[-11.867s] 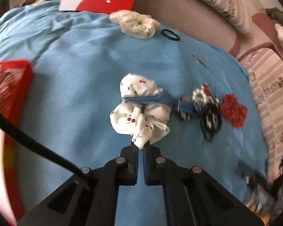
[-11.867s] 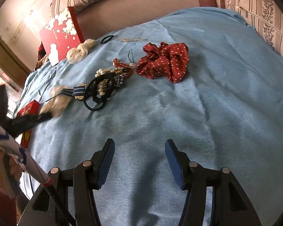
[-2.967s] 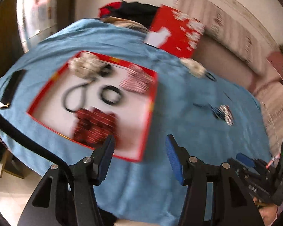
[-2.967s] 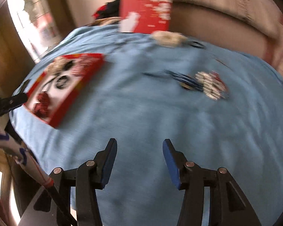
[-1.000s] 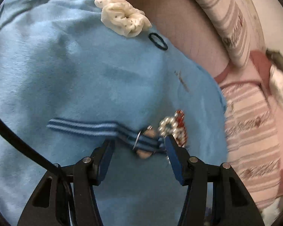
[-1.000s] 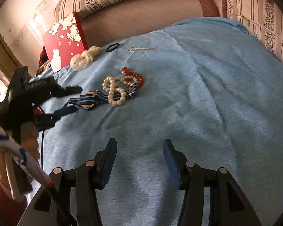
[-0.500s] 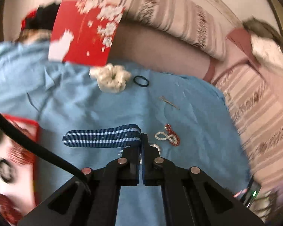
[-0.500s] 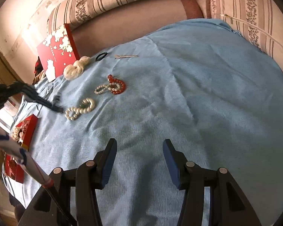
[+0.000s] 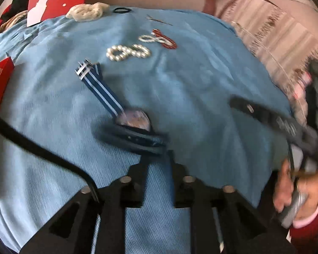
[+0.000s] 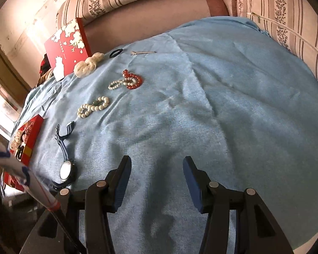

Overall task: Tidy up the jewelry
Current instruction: 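Lift the blue striped watch off the sheet with the left tool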

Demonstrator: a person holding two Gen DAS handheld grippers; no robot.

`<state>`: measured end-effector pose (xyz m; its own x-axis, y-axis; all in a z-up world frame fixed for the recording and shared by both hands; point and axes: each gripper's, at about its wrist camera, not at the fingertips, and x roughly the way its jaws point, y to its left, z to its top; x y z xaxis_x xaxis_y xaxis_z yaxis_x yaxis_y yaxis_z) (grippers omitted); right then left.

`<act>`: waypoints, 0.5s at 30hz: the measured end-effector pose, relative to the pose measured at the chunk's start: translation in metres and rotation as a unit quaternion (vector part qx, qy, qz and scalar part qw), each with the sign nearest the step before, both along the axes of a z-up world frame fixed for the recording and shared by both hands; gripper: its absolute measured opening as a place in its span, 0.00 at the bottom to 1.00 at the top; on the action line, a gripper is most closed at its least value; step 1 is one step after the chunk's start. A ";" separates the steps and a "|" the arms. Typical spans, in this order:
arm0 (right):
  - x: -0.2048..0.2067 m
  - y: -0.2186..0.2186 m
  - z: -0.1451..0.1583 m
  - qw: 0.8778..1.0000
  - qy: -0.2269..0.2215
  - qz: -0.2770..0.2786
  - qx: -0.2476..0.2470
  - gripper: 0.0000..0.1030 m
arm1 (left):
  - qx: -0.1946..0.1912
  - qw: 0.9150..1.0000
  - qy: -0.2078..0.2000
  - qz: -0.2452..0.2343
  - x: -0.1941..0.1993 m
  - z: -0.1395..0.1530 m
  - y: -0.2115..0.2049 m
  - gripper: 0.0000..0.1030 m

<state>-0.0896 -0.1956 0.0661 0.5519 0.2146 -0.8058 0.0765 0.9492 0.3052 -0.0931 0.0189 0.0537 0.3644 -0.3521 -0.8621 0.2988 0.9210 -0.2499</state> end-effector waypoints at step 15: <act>0.010 0.019 -0.005 1.000 0.003 0.014 0.009 0.53 | -0.070 0.989 0.034 0.129 0.027 0.010 0.053 0.49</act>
